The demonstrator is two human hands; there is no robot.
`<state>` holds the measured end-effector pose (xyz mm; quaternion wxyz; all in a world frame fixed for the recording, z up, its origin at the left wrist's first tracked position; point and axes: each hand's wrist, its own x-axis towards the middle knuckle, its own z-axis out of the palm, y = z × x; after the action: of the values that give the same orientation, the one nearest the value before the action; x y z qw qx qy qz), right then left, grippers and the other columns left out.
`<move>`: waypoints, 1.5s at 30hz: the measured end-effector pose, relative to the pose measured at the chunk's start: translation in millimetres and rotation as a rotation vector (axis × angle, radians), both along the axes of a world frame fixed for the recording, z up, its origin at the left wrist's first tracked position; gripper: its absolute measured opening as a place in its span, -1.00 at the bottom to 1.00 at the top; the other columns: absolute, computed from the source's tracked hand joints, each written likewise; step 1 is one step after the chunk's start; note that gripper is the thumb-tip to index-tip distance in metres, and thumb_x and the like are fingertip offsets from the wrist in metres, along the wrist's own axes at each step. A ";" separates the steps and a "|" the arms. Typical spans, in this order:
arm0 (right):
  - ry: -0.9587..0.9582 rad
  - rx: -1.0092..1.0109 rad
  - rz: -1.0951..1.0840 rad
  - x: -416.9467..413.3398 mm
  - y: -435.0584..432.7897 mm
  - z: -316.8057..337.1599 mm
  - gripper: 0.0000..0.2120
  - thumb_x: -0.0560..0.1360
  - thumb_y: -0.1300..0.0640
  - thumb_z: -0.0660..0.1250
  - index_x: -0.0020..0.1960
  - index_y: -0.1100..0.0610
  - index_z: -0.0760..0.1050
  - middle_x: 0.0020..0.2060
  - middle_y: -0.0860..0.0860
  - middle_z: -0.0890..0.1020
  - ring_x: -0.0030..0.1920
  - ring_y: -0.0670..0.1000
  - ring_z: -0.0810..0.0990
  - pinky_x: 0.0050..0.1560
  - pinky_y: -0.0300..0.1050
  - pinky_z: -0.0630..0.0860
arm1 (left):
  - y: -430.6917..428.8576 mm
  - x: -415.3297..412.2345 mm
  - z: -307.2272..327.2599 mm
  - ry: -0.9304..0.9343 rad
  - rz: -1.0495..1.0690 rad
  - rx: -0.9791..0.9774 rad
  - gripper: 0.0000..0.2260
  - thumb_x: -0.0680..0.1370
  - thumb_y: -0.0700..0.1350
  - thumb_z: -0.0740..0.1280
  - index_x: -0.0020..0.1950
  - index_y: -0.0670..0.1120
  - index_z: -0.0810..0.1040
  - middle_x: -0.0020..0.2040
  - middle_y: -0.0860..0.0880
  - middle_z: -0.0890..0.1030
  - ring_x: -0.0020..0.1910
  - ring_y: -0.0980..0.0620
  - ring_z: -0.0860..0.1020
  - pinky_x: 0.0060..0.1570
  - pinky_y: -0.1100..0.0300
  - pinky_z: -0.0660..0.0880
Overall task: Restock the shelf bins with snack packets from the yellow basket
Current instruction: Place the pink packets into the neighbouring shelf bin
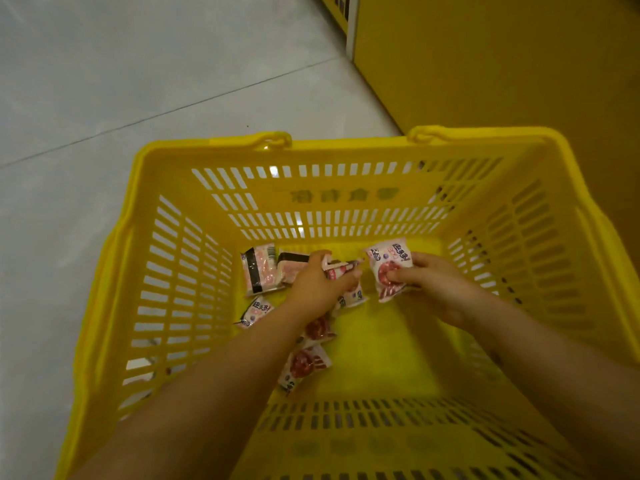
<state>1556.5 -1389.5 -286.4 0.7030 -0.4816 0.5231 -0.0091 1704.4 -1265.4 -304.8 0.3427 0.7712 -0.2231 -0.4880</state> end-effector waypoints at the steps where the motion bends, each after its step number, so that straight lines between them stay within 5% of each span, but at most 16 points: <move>1: -0.034 0.044 0.003 0.2 0.3 1.2 -0.73 0.40 0.36 0.40 0.10 0.27 0.56 -0.04 0.20 0.69 -0.14 0.07 0.66 -0.09 -0.11 0.56 | -4.6 0.9 0.8 0.077 0.059 -0.007 -0.51 0.47 0.16 0.39 0.30 -0.01 0.36 0.10 -0.01 0.62 0.01 0.00 0.61 -0.08 0.14 0.56; 3: -0.120 0.175 0.027 2.5 3.2 3.1 -0.71 0.35 0.24 0.42 0.06 0.23 0.57 -0.05 0.16 0.70 -0.15 0.03 0.69 -0.18 -0.18 0.57 | -12.0 1.5 5.4 0.238 0.120 -0.030 -0.65 0.51 0.16 0.34 0.19 -0.01 0.46 0.05 -0.06 0.66 0.06 -0.10 0.62 0.13 -0.11 0.52; 6: -0.212 0.305 0.039 6.5 7.3 4.0 -0.59 0.31 0.15 0.42 0.14 0.20 0.54 -0.02 0.12 0.70 -0.09 0.03 0.69 -0.16 -0.17 0.58 | -18.5 0.9 18.6 0.462 0.118 -0.042 -0.64 0.55 0.20 0.24 0.24 0.04 0.52 0.09 -0.05 0.67 0.12 -0.08 0.61 0.26 -0.14 0.43; 10: -0.256 0.298 0.009 6.3 3.6 10.1 -0.60 0.29 0.15 0.41 0.12 0.16 0.54 -0.09 0.09 0.71 -0.18 0.00 0.70 -0.27 -0.18 0.60 | -20.1 4.8 33.2 0.733 0.092 -0.070 -0.49 0.62 0.23 -0.04 0.32 -0.04 0.48 0.12 -0.13 0.64 0.08 -0.08 0.62 0.03 0.06 0.53; 13: -0.276 0.249 -0.048 3.4 -4.2 21.3 -0.51 0.32 0.19 0.40 0.23 0.27 0.47 -0.06 0.18 0.69 -0.18 0.08 0.69 -0.25 -0.10 0.63 | -17.4 6.0 41.6 0.727 0.178 -0.075 -0.58 0.64 0.05 -0.05 0.24 -0.10 0.50 0.06 -0.18 0.58 -0.04 -0.09 0.54 -0.07 0.10 0.45; 16: -0.265 0.205 -0.128 -0.3 -8.9 41.5 -0.43 0.28 0.21 0.41 0.27 0.33 0.42 -0.09 0.22 0.68 -0.24 0.09 0.70 -0.34 -0.10 0.61 | -15.1 6.9 53.3 0.723 0.214 -0.097 -0.67 0.64 -0.07 0.01 0.30 -0.07 0.46 0.14 -0.19 0.56 0.06 -0.13 0.51 0.14 -0.07 0.43; 19: -0.311 0.191 -0.136 -4.4 -8.0 70.6 -0.54 0.28 0.22 0.40 0.17 0.31 0.51 -0.11 0.20 0.69 -0.24 0.06 0.70 -0.29 -0.10 0.64 | -14.2 6.8 72.4 0.758 0.161 -0.169 -0.68 0.65 -0.14 0.08 0.40 0.00 0.38 0.11 -0.09 0.60 0.02 -0.05 0.57 0.03 0.00 0.51; 24: -0.395 0.049 -0.154 -12.4 -4.8 140.9 -0.78 0.47 0.34 0.26 0.10 0.32 0.54 -0.10 0.19 0.69 -0.18 0.08 0.68 -0.19 -0.04 0.64 | -14.4 7.9 118.8 0.577 0.025 -0.315 -0.49 0.47 -0.07 0.38 0.42 -0.01 0.38 0.17 0.02 0.62 0.10 0.09 0.59 0.06 0.14 0.52; 27: -0.425 -0.029 -0.183 -21.4 -0.9 189.7 -0.71 0.52 0.29 0.24 0.22 0.29 0.49 0.03 0.22 0.64 -0.06 0.10 0.63 0.01 0.03 0.59 | -14.7 9.3 161.5 0.465 0.036 -0.398 -0.68 0.50 -0.07 0.38 0.25 -0.02 0.53 -0.09 0.11 0.69 -0.16 0.20 0.64 -0.24 0.25 0.54; 31: -0.449 -0.116 -0.144 -34.7 19.9 250.5 -0.55 0.36 0.15 0.36 0.24 0.21 0.51 0.00 0.15 0.66 -0.05 0.07 0.62 0.05 -0.02 0.54 | -10.2 1.3 216.4 0.273 0.121 -0.404 -0.81 0.51 -0.01 0.39 0.09 -0.03 0.56 -0.22 0.05 0.70 -0.26 0.12 0.66 -0.25 0.18 0.56; 36: -0.579 -0.182 -0.124 -50.9 60.7 304.2 -0.47 0.33 0.15 0.35 0.30 0.21 0.49 0.10 0.22 0.63 0.00 0.12 0.60 0.12 -0.01 0.53 | -1.1 -31.7 286.1 0.344 0.102 -0.541 -0.84 0.61 -0.08 0.25 0.14 -0.09 0.53 -0.04 -0.11 0.69 -0.15 -0.01 0.67 -0.14 0.08 0.60; 38: -0.640 -0.214 -0.127 -59.7 74.5 324.9 -0.48 0.36 0.16 0.33 0.30 0.25 0.48 0.10 0.25 0.62 -0.04 0.14 0.61 0.00 -0.04 0.59 | 3.7 -48.3 310.1 0.267 0.020 -0.614 -0.83 0.61 -0.15 0.23 0.15 -0.11 0.55 -0.08 -0.10 0.70 -0.16 -0.01 0.68 -0.17 0.07 0.62; 40: -0.690 -0.250 -0.152 -70.6 86.2 346.8 -0.49 0.37 0.17 0.32 0.29 0.33 0.46 0.10 0.27 0.61 -0.07 0.13 0.62 -0.10 -0.10 0.62 | 9.6 -65.2 333.4 0.129 0.028 -0.698 -0.87 0.60 -0.15 0.26 0.09 -0.11 0.57 -0.04 -0.14 0.69 -0.07 -0.11 0.67 0.01 -0.10 0.59; 42: -0.720 -0.342 -0.170 -82.8 96.6 369.7 -0.58 0.44 0.23 0.29 0.27 0.35 0.46 0.12 0.29 0.60 0.02 0.20 0.61 0.05 0.02 0.59 | 17.2 -80.9 356.7 0.033 0.074 -0.771 -0.89 0.59 -0.07 0.29 -0.02 -0.06 0.58 -0.05 -0.13 0.69 -0.04 -0.12 0.66 0.09 -0.17 0.55; 45: -0.713 -0.553 -0.236 -102.2 112.9 402.5 -0.70 0.55 0.26 0.24 0.26 0.31 0.46 0.08 0.24 0.64 0.02 0.16 0.64 0.13 0.09 0.54 | 29.7 -104.3 392.3 0.057 0.091 -0.862 -0.82 0.61 0.05 0.24 -0.08 0.00 0.54 -0.14 0.01 0.70 -0.18 0.04 0.67 -0.19 0.06 0.62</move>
<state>1454.3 -1276.7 116.1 0.6782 -0.5550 0.2779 -0.3933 1600.2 -1235.7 87.4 0.6605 0.5531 -0.3625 -0.3556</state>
